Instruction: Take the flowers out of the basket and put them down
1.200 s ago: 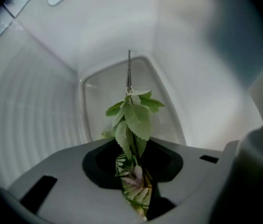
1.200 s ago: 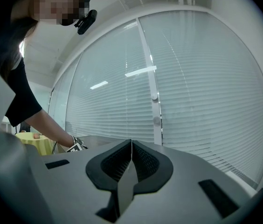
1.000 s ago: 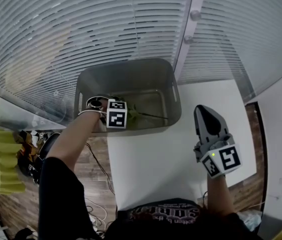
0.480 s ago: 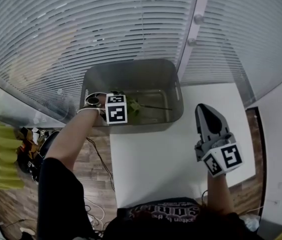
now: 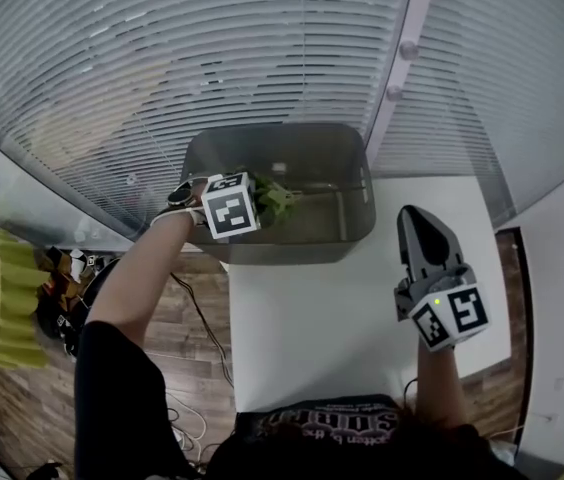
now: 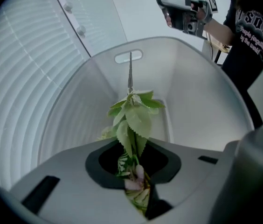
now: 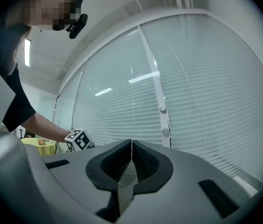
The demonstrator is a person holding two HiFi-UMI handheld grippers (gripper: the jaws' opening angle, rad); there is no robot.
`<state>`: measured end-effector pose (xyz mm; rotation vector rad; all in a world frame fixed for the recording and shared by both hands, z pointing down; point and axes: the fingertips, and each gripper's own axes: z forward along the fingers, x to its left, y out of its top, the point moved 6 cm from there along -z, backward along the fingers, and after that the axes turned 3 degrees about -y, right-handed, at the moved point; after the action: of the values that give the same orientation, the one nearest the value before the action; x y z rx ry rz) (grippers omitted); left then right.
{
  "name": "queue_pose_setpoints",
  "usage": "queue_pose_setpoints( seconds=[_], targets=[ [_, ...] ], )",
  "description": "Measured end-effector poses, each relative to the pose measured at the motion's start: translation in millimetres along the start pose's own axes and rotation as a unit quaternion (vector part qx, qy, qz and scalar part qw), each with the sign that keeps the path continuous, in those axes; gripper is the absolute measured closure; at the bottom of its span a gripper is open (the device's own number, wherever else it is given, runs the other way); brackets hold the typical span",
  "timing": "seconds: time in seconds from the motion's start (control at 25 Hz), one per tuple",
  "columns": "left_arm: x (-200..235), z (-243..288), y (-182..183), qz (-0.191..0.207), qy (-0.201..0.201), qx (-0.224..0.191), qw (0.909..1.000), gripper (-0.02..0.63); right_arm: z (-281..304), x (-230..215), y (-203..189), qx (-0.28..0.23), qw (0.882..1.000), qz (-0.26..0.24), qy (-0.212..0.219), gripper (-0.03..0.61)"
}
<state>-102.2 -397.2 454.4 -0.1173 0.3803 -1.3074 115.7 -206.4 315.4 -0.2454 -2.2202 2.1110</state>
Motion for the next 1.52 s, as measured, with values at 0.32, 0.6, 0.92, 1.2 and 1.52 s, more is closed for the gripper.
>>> queue_pose_setpoints(
  seconds=[0.32,0.6,0.92,1.2,1.52],
  targets=[
    [-8,-32,15,0.011,0.02,-0.001,0.9997,0.535,-5,5,8,-0.008,1.0,-0.002,0.012,0.549],
    [-13,-51,8,0.005,0.046,0.013,0.9989,0.537,-15,7,9,-0.017,1.0,0.003,0.02,0.549],
    [-18,-85,12,0.0,0.063,0.007,0.998,0.537,-19,14,20,-0.028,0.999,0.002,0.034,0.549],
    [-21,-112,22,0.019,0.078,0.009,0.9967,0.538,-23,17,27,-0.039,0.998,0.0,0.041,0.549],
    [-28,-125,32,0.041,0.087,-0.003,0.9954,0.541,-25,18,31,-0.043,0.998,-0.002,0.045,0.549]
  ],
)
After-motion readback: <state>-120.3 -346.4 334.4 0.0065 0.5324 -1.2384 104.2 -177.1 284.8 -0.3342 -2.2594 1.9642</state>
